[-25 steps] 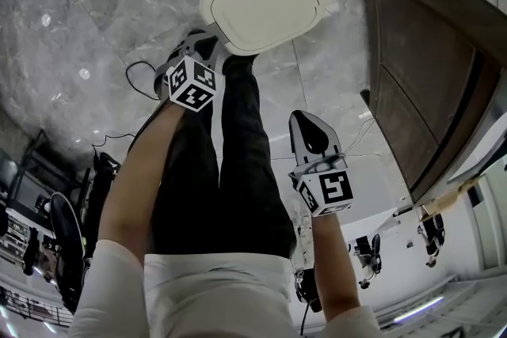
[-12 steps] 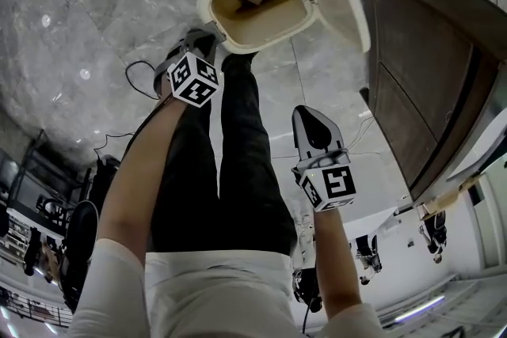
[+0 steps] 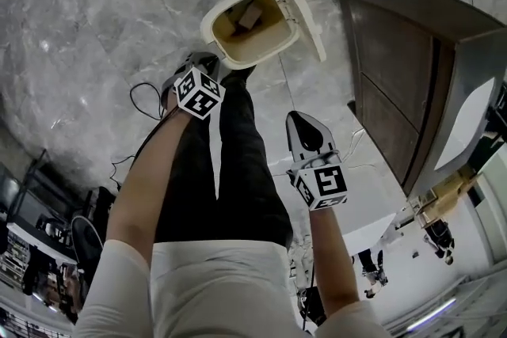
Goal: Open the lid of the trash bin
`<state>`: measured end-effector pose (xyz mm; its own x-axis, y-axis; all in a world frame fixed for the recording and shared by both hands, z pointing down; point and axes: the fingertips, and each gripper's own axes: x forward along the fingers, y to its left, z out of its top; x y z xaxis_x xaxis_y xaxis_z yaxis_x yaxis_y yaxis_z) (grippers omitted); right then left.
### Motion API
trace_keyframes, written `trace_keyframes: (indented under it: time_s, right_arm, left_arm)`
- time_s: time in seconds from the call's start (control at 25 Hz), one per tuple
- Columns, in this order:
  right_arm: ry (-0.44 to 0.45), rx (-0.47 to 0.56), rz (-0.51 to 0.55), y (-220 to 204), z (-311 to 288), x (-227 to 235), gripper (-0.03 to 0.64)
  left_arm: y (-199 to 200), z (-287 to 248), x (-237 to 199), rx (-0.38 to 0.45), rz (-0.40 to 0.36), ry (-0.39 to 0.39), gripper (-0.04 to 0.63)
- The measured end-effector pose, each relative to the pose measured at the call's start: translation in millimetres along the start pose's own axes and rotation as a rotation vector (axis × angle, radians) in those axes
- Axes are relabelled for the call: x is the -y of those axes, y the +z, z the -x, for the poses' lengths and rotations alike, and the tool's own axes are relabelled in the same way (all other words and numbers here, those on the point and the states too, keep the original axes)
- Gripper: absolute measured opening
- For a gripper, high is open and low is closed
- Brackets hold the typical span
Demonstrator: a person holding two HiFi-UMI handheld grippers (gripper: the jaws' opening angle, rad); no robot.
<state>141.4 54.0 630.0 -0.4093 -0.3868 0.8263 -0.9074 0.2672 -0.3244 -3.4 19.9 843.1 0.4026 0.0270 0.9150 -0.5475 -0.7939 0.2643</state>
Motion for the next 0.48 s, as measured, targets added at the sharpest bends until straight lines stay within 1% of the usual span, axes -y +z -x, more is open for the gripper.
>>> trace_keyframes:
  time_s: [0.24, 0.36, 0.48]
  right_arm:
    - [-0.030, 0.059, 0.032, 28, 20, -15, 0.032]
    - [-0.053, 0.079, 0.044, 37, 33, -23, 0.032]
    - [-0.073, 0.098, 0.059, 48, 51, -33, 0.032]
  left_arm:
    - [15, 39, 3, 0.041, -0.023, 0.003, 0.018]
    - [22, 66, 9, 0.056, -0.064, -0.005, 0.020]
    - [32, 101, 18, 0.091, -0.100, -0.010, 0.020]
